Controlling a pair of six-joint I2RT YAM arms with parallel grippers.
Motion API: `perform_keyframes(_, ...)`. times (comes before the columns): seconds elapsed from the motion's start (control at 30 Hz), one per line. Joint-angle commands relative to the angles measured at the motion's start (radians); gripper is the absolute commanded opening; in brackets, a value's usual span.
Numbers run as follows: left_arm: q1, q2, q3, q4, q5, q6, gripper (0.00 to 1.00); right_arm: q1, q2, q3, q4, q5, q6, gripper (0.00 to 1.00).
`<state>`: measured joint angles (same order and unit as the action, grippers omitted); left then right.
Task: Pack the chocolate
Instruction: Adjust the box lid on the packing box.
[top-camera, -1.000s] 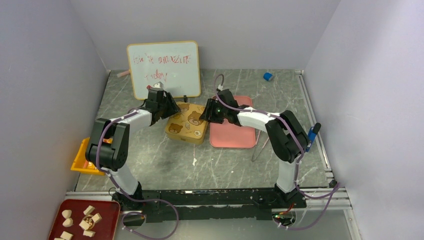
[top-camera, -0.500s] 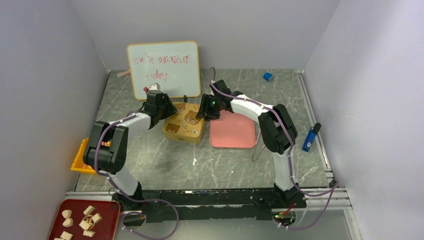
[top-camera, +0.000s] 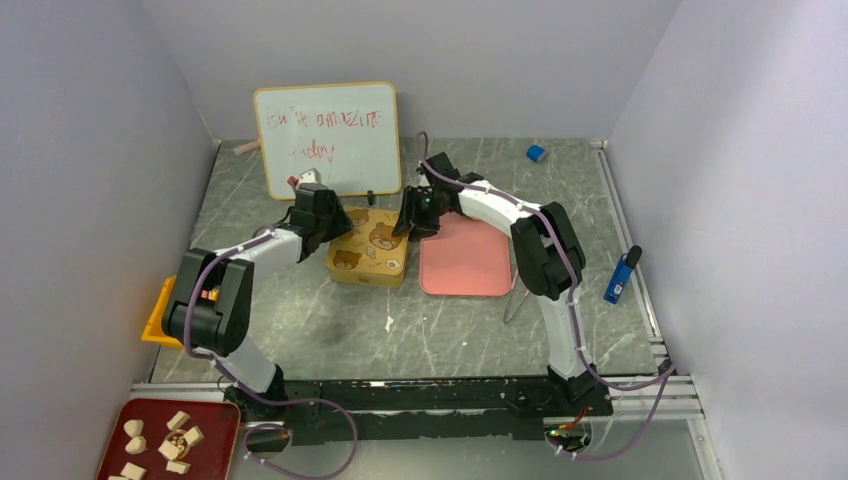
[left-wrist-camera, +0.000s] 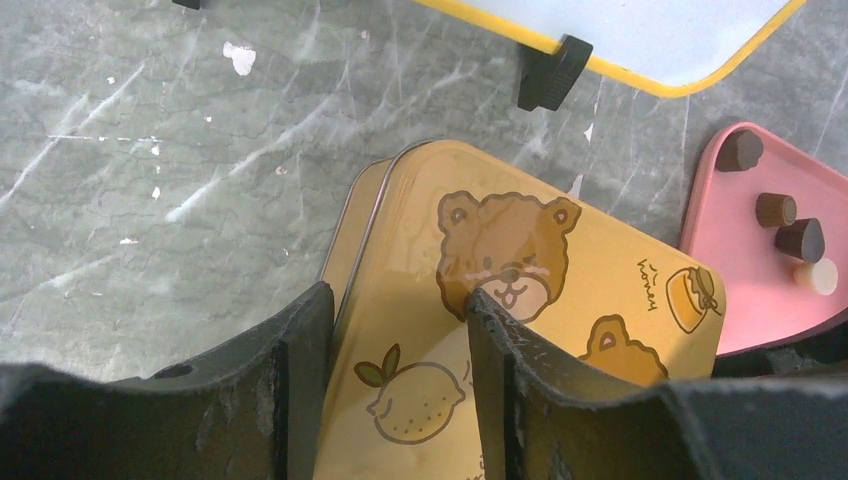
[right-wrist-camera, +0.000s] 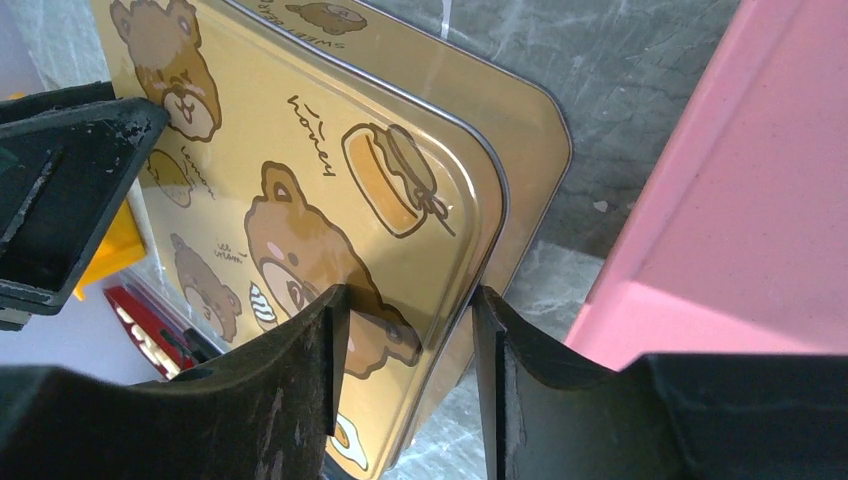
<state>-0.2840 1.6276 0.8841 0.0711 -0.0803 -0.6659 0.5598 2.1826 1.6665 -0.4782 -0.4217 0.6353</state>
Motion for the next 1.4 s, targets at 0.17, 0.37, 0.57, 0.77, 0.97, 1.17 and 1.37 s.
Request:
perform_keyframes(0.17,-0.126,-0.042,-0.028,0.000,0.291,-0.089,0.52,0.059,0.095,-0.113,0.070,0.099,-0.045,0.17)
perform_keyframes(0.37,-0.132,-0.065,-0.059,0.000,0.274,-0.099,0.52,0.057,0.046,-0.109,0.056,0.151,-0.077,0.46)
perform_keyframes(0.57,-0.132,-0.068,-0.037,-0.025,0.242,-0.079,0.57,0.051,0.030,-0.109,0.061,0.151,-0.090,0.53)
perform_keyframes(0.77,-0.130,-0.055,-0.004,-0.050,0.222,-0.059,0.66,0.044,-0.001,-0.123,0.071,0.154,-0.100,0.57)
perform_keyframes(0.97,-0.130,-0.050,-0.004,-0.047,0.219,-0.061,0.66,0.040,-0.037,-0.142,0.063,0.169,-0.102,0.58)
perform_keyframes(1.17,-0.128,-0.056,-0.007,-0.055,0.202,-0.054,0.66,0.030,-0.073,-0.166,0.063,0.217,-0.105,0.58)
perform_keyframes(1.37,-0.109,-0.067,-0.005,-0.060,0.174,-0.048,0.66,0.013,-0.089,-0.150,0.062,0.237,-0.117,0.58)
